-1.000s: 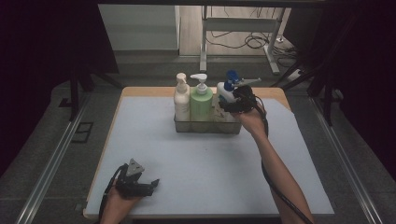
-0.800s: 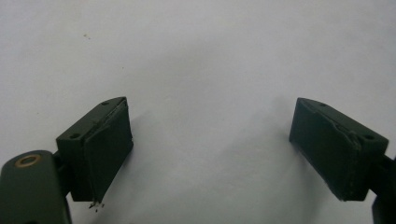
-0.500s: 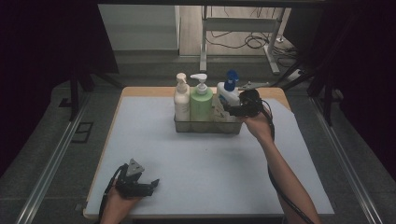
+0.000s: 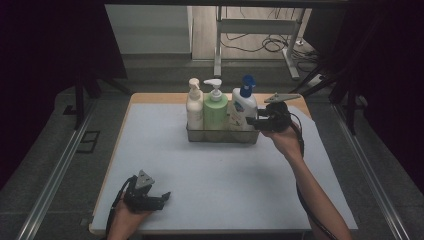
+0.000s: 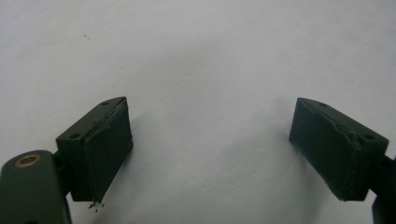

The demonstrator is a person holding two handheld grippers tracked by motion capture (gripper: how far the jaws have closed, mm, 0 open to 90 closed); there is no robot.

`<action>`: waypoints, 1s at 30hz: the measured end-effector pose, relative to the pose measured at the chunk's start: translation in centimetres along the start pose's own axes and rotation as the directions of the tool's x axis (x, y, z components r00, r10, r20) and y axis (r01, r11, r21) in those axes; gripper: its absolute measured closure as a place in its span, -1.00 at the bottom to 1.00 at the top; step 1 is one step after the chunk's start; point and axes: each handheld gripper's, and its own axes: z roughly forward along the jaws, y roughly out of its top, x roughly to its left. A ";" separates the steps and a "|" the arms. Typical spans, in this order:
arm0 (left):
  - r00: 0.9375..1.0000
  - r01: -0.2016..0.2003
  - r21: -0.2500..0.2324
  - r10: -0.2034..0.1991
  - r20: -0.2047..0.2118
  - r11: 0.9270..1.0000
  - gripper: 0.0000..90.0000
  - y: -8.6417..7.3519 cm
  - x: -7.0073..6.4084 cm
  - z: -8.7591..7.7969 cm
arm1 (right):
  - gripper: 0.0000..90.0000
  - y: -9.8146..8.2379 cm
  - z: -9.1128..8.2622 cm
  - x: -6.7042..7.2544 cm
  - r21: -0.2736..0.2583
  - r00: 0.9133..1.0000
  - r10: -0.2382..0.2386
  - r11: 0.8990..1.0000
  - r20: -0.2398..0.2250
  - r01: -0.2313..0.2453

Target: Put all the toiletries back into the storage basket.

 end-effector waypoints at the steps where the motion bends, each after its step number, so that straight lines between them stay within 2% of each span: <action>1: 1.000 0.000 0.000 0.000 0.000 1.000 -0.71 0.0 0.0 0.0 | -0.06 -0.1 -0.1 0.0 -0.002 1.000 0.000 1.000 0.001 0.000; 4: 1.000 0.000 0.000 0.000 0.000 1.000 -0.71 0.0 0.0 0.0 | -0.03 -0.4 -0.4 -0.2 0.003 1.000 -0.004 1.000 0.003 0.004; 9: 1.000 0.000 0.001 0.000 0.000 1.000 -0.71 0.0 0.0 0.0 | 0.18 -1.2 -1.0 -0.9 0.015 1.000 0.008 1.000 0.006 -0.008; 16: 1.000 0.000 0.001 0.000 0.001 1.000 -0.71 0.0 0.0 0.0 | 0.44 -1.6 -0.8 -1.6 0.028 1.000 0.013 1.000 0.026 -0.014; 20: 1.000 0.000 0.001 0.000 0.001 1.000 -0.71 0.0 0.0 0.0 | 0.59 -1.7 -0.1 -2.0 0.037 0.999 0.015 0.999 0.041 -0.016; 23: 1.000 0.000 0.001 0.000 0.001 1.000 -0.71 0.0 0.0 0.0 | 0.78 -1.7 0.8 -2.4 0.048 0.997 0.013 0.999 0.073 -0.016; 30: 1.000 0.000 0.001 0.000 0.001 1.000 -0.71 0.0 0.0 0.0 | 0.97 -1.8 2.3 -3.4 0.060 0.996 0.040 0.997 0.081 -0.045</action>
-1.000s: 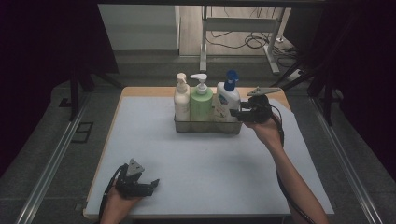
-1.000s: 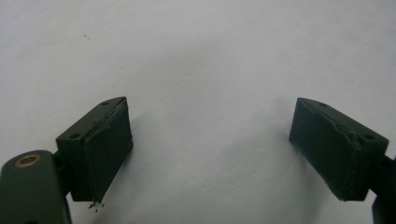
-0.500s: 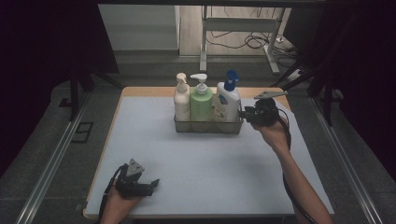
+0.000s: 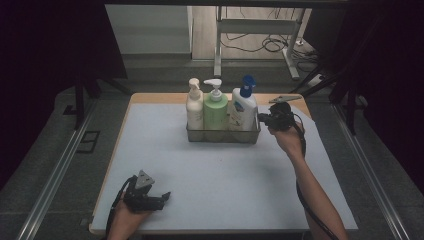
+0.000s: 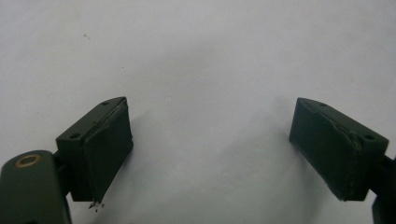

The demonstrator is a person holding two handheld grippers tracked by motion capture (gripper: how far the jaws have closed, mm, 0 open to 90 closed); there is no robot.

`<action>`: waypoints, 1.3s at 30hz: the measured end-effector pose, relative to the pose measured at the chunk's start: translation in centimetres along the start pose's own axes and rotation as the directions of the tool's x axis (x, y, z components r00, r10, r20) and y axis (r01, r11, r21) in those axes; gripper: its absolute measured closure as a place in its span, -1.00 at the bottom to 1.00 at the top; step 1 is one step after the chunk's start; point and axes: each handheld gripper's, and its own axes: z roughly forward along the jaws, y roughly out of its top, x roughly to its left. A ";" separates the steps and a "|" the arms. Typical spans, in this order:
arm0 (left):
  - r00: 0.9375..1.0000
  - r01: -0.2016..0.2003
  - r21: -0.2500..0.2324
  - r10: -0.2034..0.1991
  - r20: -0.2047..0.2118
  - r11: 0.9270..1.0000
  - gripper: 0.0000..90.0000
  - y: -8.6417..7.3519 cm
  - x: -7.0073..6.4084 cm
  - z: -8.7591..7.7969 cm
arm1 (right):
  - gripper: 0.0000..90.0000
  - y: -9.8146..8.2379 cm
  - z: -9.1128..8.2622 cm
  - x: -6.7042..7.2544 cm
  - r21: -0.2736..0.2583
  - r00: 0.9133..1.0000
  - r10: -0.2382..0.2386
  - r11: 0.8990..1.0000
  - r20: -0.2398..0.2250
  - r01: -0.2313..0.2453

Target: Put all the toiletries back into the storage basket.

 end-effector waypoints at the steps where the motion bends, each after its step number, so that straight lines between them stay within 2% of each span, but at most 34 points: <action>1: 1.000 0.000 0.000 0.000 0.000 1.000 -0.71 0.0 0.0 0.0 | 0.99 0.0 0.5 -0.2 0.005 1.000 0.005 1.000 0.000 -0.005; 10: 1.000 0.000 0.000 0.000 0.000 1.000 -0.71 0.0 0.0 0.0 | 1.00 0.3 2.3 -0.5 0.017 1.000 0.016 1.000 0.009 -0.016; 23: 1.000 0.000 -0.001 0.000 0.000 1.000 -0.71 0.0 0.0 0.0 | 1.00 -0.1 5.3 -0.4 0.059 0.999 0.028 0.998 -0.029 -0.027; 27: 1.000 0.000 0.000 0.000 0.000 1.000 -0.71 0.0 0.0 0.0 | 1.00 -0.4 5.6 -0.5 0.070 0.998 0.046 0.997 -0.038 -0.043; 32: 1.000 0.000 0.000 0.000 0.000 1.000 -0.71 0.0 0.0 0.0 | 1.00 -0.5 5.7 -0.5 0.074 0.998 0.044 0.996 -0.040 -0.041; 39: 1.000 0.000 0.000 0.000 0.000 1.000 -0.71 0.0 0.0 0.0 | 1.00 -0.6 6.2 0.3 0.091 0.997 0.037 0.995 -0.063 -0.031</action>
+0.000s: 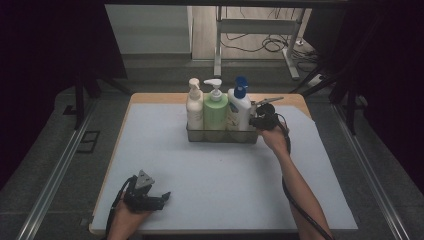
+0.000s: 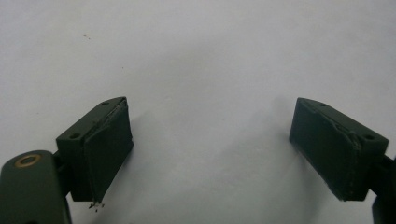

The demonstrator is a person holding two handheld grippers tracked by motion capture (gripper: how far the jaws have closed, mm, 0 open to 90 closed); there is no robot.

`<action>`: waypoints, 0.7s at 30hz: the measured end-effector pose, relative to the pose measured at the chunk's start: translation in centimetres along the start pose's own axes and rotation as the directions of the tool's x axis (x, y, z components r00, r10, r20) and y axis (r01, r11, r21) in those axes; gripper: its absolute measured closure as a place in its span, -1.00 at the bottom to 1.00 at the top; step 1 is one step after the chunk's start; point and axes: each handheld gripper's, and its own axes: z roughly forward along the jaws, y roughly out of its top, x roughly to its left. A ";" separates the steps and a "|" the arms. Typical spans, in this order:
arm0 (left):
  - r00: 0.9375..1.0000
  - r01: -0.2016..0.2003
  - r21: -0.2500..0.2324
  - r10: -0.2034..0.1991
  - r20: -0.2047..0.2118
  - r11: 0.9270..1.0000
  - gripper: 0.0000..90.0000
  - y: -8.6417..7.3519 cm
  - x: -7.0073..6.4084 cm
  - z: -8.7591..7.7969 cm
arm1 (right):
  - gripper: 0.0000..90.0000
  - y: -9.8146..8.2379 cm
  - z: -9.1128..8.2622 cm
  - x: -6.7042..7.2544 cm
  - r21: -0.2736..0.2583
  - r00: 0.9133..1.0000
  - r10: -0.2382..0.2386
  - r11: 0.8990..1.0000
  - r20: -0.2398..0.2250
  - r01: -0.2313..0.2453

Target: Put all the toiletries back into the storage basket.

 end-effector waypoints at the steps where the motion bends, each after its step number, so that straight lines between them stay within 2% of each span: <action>1: 1.000 0.000 0.000 0.000 0.000 1.000 -0.71 0.0 0.0 0.0 | 1.00 0.0 0.1 0.1 0.001 1.000 -0.005 1.000 -0.002 0.005; 10: 1.000 0.000 0.000 0.000 0.000 1.000 -0.71 0.0 0.0 0.0 | 1.00 -0.1 0.4 0.6 0.011 1.000 -0.004 1.000 -0.025 0.005; 14: 1.000 0.000 0.000 0.000 0.000 1.000 -0.71 0.0 0.0 0.0 | 1.00 -0.1 0.5 0.9 0.010 1.000 -0.018 1.000 -0.022 0.019; 21: 1.000 0.000 0.000 0.000 0.000 1.000 -0.71 0.0 0.0 0.0 | 1.00 -0.1 0.4 1.0 0.010 1.000 -0.012 1.000 -0.021 0.013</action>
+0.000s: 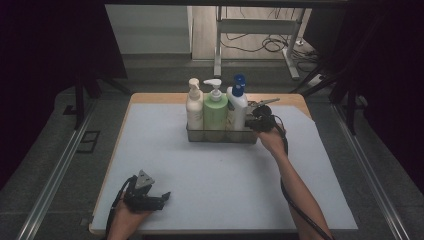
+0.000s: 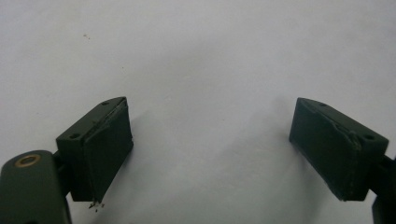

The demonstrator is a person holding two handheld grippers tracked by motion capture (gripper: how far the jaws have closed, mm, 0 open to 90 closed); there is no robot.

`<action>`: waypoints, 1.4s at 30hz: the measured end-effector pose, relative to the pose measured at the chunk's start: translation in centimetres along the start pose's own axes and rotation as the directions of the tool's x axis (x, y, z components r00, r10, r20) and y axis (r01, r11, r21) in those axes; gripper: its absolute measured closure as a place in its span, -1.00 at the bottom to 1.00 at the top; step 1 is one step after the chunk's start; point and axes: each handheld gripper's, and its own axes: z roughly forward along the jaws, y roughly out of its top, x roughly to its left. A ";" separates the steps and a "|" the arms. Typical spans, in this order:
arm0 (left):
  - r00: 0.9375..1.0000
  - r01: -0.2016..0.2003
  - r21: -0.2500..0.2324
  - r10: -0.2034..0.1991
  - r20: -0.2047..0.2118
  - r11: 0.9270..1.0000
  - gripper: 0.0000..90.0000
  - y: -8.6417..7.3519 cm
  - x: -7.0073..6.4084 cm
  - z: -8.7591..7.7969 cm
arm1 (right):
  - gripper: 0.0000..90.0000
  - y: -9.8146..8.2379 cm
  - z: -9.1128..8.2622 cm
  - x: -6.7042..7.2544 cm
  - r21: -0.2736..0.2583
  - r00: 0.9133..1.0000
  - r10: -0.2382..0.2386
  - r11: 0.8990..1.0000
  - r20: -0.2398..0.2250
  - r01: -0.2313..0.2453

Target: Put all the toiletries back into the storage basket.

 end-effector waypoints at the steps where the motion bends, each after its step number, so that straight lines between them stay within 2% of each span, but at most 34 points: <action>1: 1.000 0.000 0.000 0.000 0.000 1.000 -0.71 0.0 0.0 0.0 | 1.00 0.0 -0.1 0.1 0.001 1.000 0.000 1.000 0.001 0.000; 10: 1.000 0.000 0.000 0.000 0.000 1.000 -0.71 0.0 0.0 0.0 | 1.00 0.0 -0.3 0.8 0.011 1.000 -0.013 1.000 -0.021 0.013; 13: 1.000 0.000 0.000 0.000 0.000 1.000 -0.71 0.0 0.0 0.0 | 1.00 -0.1 -0.4 0.9 0.008 0.999 -0.041 0.999 -0.019 0.041; 32: 1.000 0.000 0.000 0.000 0.000 1.000 -0.71 0.0 0.0 0.0 | 0.99 -0.1 -0.7 1.3 0.013 0.999 -0.042 0.999 -0.030 0.042; 35: 1.000 0.000 -0.001 0.000 0.000 1.000 -0.71 0.0 0.0 0.0 | 0.92 -0.1 -0.8 1.3 0.014 0.999 -0.047 0.999 -0.019 0.047; 42: 1.000 0.000 -0.001 0.000 0.000 1.000 -0.71 0.0 0.0 0.0 | 0.81 0.1 -1.4 1.2 -0.005 0.999 -0.038 0.999 -0.026 0.038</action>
